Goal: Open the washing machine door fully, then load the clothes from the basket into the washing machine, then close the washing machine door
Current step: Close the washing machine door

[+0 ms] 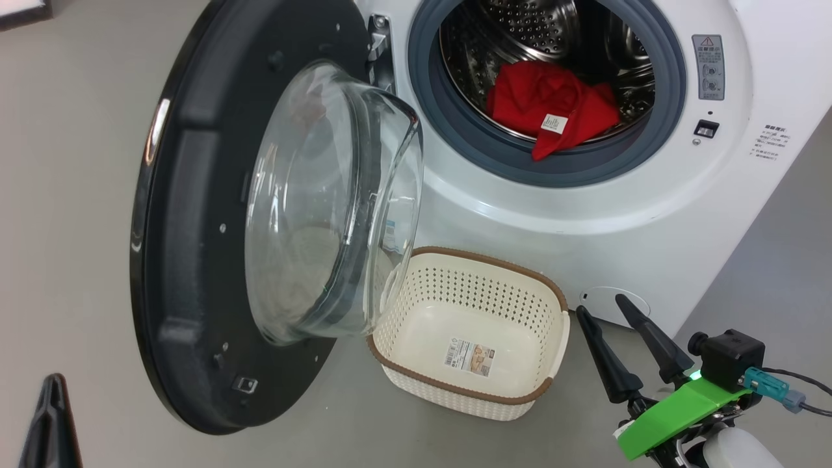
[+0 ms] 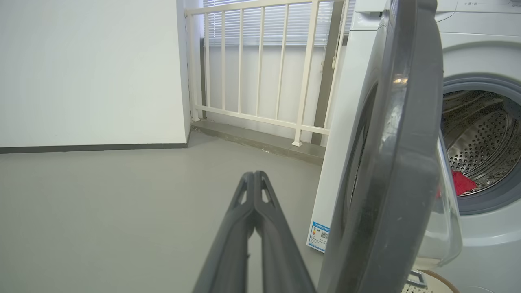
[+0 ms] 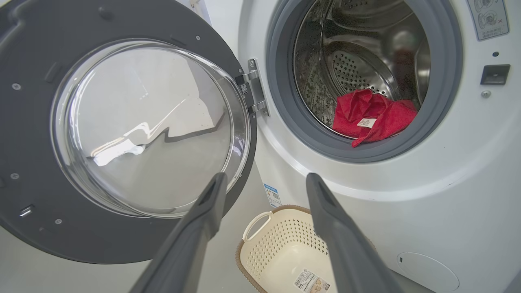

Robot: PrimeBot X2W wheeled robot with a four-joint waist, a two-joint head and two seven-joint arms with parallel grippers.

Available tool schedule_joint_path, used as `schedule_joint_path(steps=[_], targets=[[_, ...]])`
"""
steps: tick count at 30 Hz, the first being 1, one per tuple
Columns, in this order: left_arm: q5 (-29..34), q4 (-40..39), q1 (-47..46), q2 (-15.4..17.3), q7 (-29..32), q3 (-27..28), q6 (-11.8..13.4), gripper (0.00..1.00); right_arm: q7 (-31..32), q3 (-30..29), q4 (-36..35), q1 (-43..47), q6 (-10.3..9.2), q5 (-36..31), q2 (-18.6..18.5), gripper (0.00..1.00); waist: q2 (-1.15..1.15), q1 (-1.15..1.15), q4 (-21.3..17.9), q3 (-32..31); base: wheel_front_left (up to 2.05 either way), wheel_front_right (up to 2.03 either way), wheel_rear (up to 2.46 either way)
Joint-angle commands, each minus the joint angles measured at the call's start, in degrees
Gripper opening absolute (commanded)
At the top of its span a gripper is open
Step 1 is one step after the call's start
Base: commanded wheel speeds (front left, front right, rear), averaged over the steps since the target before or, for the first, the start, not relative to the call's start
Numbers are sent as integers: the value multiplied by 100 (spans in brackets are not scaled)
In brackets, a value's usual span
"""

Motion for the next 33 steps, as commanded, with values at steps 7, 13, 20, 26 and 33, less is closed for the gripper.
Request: schedule_joint_path(steps=[7, 13, 20, 26, 33], targets=[[-772, -450, -519, 221, 374, 406, -72, 0, -28, 64, -161, -111, 9, -35, -72, 100, 0, 0, -54, 122, 0, 0, 0], [-1932, -528, -852, 354, 1232, 642, -157, 0, -28, 70, -146, -156, 9, -25, -86, 100, 0, 0, -121, 144, 0, 0, 0], [-3515, -419, -1340, 362, 2316, 1053, 51, 0, -28, 57, -123, -141, 9, -10, -70, 100, 0, 0, -210, 101, 0, 0, 0], [-4424, -269, -1678, 455, 3152, 1229, 422, 0, -28, 35, -124, -141, 9, -1, -78, 100, 0, 0, -250, 87, 0, 0, 0], [-5547, -129, -2117, 636, 4417, 1341, 1150, 0, -28, 41, -117, -138, 9, -5, -72, 100, 0, 0, -302, 84, 0, 0, 0]])
